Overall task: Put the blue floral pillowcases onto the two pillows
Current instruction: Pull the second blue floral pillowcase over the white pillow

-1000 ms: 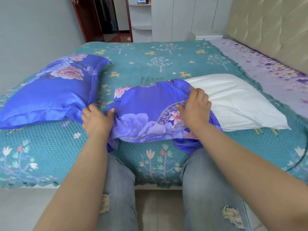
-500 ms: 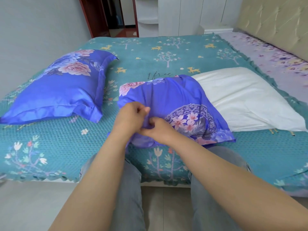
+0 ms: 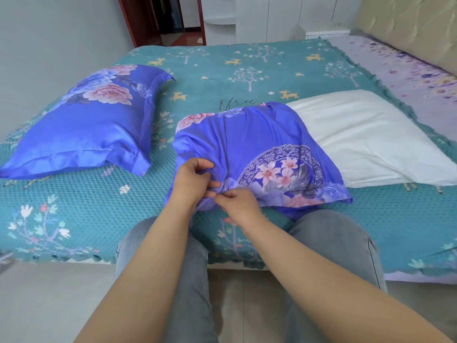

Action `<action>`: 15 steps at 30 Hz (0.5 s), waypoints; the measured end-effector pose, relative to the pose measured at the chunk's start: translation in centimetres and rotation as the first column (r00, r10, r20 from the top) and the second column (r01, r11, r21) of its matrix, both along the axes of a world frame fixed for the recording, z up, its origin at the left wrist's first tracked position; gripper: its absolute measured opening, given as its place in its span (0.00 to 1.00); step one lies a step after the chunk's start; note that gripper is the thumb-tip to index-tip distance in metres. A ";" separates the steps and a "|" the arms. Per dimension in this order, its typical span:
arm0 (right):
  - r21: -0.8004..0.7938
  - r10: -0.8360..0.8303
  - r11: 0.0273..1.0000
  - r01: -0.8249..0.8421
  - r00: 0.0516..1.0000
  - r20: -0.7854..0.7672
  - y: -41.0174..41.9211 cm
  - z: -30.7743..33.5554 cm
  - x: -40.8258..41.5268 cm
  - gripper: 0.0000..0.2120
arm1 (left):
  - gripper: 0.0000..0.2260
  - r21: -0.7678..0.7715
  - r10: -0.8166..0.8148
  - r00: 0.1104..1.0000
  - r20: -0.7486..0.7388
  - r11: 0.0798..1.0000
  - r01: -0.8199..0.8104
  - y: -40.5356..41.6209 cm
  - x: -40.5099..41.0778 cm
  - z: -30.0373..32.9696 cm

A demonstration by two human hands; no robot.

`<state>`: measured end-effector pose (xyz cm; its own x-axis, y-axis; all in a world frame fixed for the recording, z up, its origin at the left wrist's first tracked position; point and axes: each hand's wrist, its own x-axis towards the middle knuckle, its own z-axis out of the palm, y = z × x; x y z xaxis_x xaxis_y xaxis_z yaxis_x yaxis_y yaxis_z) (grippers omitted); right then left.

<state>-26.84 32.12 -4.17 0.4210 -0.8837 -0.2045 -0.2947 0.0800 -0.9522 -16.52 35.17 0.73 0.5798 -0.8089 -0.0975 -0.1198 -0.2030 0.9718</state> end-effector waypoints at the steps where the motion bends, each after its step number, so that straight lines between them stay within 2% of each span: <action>1: -0.056 -0.062 0.996 0.065 0.996 0.060 0.3 -0.3 0.6 0.14 | 0.12 0.007 0.027 0.999 0.028 1.000 -0.027 0.0 0.1 0.0; 3: -0.066 -0.117 0.989 0.132 0.973 0.200 1.2 -0.6 1.5 0.14 | 0.14 0.000 0.072 0.992 0.099 0.997 -0.073 -0.2 0.4 -0.1; 5: -0.048 -0.136 0.986 0.158 0.942 0.306 2.1 -0.7 1.9 0.10 | 0.11 0.059 0.084 0.929 0.361 0.992 -0.113 -0.2 0.8 -0.1; 7: -0.038 -0.139 0.986 0.163 0.924 0.355 2.3 -1.1 2.4 0.06 | 0.10 0.142 0.070 0.757 0.650 0.967 -0.211 0.4 1.2 -0.2; 9: -0.038 -0.155 0.983 0.181 0.920 0.359 2.1 -1.2 2.6 0.08 | 0.13 0.133 0.074 0.607 0.791 0.948 -0.290 0.8 1.8 -0.5; 10: -0.068 -0.157 0.979 0.192 0.924 0.348 1.8 -1.1 2.7 0.05 | 0.13 0.166 0.044 0.616 0.786 0.946 -0.279 0.7 2.2 -0.6; 11: -0.118 -0.154 0.972 0.201 0.934 0.322 1.8 -0.7 2.6 0.04 | 0.12 0.215 0.002 0.689 0.725 0.949 -0.229 0.6 2.6 -0.7; 13: -0.275 -0.139 0.940 0.203 0.962 0.236 1.5 -0.4 2.1 0.09 | 0.11 0.267 -0.082 0.823 0.563 0.960 -0.087 0.2 3.3 -0.8; 15: -0.441 -0.129 0.884 0.156 0.988 0.090 1.4 -0.2 1.4 0.09 | 0.10 0.233 -0.080 0.857 0.508 0.971 -0.047 0.2 3.8 -0.4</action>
